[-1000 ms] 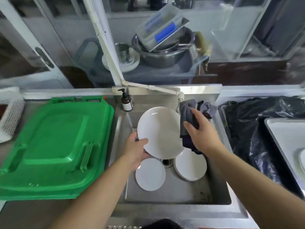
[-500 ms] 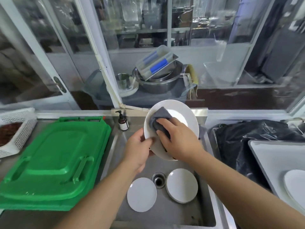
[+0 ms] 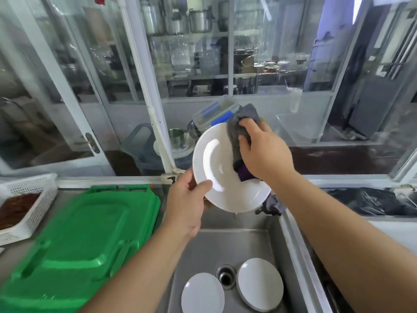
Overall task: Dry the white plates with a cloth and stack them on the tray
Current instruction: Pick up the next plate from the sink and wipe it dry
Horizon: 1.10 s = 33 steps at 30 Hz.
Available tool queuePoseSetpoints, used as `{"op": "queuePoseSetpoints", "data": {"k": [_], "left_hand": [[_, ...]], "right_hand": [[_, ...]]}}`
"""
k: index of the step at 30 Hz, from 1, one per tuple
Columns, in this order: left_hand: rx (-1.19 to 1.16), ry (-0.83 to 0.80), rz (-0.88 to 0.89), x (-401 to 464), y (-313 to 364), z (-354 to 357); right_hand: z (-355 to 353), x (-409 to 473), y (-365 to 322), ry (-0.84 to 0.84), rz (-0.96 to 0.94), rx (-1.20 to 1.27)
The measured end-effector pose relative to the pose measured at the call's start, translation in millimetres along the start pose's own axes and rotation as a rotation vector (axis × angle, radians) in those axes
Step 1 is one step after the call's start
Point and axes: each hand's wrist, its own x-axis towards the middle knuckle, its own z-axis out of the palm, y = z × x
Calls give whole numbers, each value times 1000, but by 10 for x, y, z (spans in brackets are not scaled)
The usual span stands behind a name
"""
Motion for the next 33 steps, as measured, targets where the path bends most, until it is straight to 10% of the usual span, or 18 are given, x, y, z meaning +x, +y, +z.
{"op": "queuePoseSetpoints", "data": {"k": [9, 21, 33], "left_hand": [[56, 68, 52, 232, 144, -381], [-48, -61, 12, 109, 127, -362], [-233, 109, 103, 236, 271, -518]], "right_hand": [[385, -598, -343, -126, 237, 112], [163, 118, -957, -57, -152, 203], [256, 243, -276, -237, 462, 183]]}}
